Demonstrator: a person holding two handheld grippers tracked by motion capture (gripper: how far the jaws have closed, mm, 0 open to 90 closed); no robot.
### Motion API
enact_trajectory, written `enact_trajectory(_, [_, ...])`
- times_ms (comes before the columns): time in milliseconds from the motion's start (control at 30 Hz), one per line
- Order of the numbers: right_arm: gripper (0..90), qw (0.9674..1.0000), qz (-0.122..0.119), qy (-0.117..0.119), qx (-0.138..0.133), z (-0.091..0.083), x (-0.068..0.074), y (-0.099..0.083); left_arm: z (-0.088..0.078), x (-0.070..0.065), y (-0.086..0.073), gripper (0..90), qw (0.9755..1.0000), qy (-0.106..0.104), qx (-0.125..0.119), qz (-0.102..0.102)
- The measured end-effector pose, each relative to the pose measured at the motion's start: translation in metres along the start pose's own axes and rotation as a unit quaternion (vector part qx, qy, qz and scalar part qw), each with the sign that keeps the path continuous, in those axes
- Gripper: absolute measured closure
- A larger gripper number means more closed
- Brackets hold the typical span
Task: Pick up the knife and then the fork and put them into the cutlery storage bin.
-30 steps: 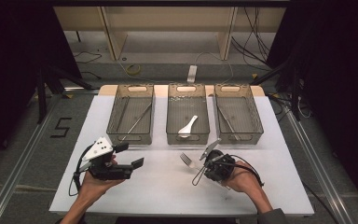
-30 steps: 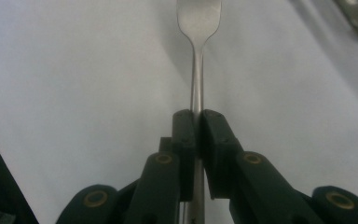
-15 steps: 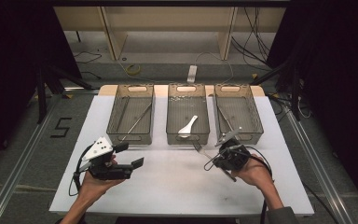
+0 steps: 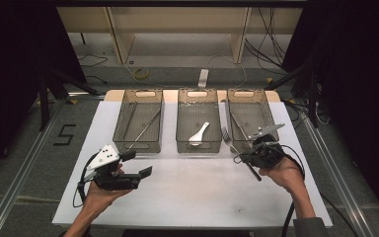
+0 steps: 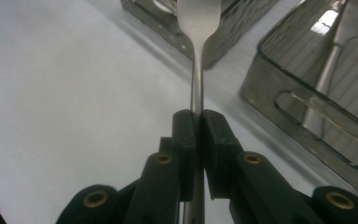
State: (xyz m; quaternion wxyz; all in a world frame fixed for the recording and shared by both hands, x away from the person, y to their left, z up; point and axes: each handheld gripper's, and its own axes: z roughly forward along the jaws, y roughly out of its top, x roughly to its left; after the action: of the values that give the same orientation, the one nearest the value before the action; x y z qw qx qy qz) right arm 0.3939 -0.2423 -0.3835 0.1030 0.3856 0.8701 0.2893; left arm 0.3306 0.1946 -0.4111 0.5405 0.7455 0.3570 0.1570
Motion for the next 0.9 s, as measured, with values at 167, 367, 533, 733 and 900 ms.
enact_trajectory(167, [84.6, 0.9994, 0.024, -0.006, -0.024, -0.007, -0.015, 0.003, 0.000, 0.000, 0.000, 15.8, 1.0000, 0.000, 0.001, -0.001])
enact_trajectory(367, [84.6, 0.9979, 0.047, -0.019, -0.042, -0.015, -0.030, 0.014, 0.000, 0.001, 0.000, 15.8, 1.0000, 0.002, 0.001, -0.003])
enact_trajectory(533, [84.5, 0.9970, 0.053, -0.030, -0.048, -0.019, -0.040, 0.026, 0.000, 0.001, 0.000, 15.8, 1.0000, 0.001, -0.001, -0.004])
enact_trajectory(733, [84.5, 0.9956, 0.065, -0.037, -0.057, -0.020, -0.051, 0.040, -0.001, 0.001, 0.000, 15.8, 1.0000, 0.001, -0.002, -0.003])
enact_trajectory(900, [84.5, 0.9947, 0.072, -0.043, -0.060, -0.020, -0.058, 0.050, -0.001, 0.001, 0.000, 15.8, 1.0000, 0.001, -0.004, -0.004])
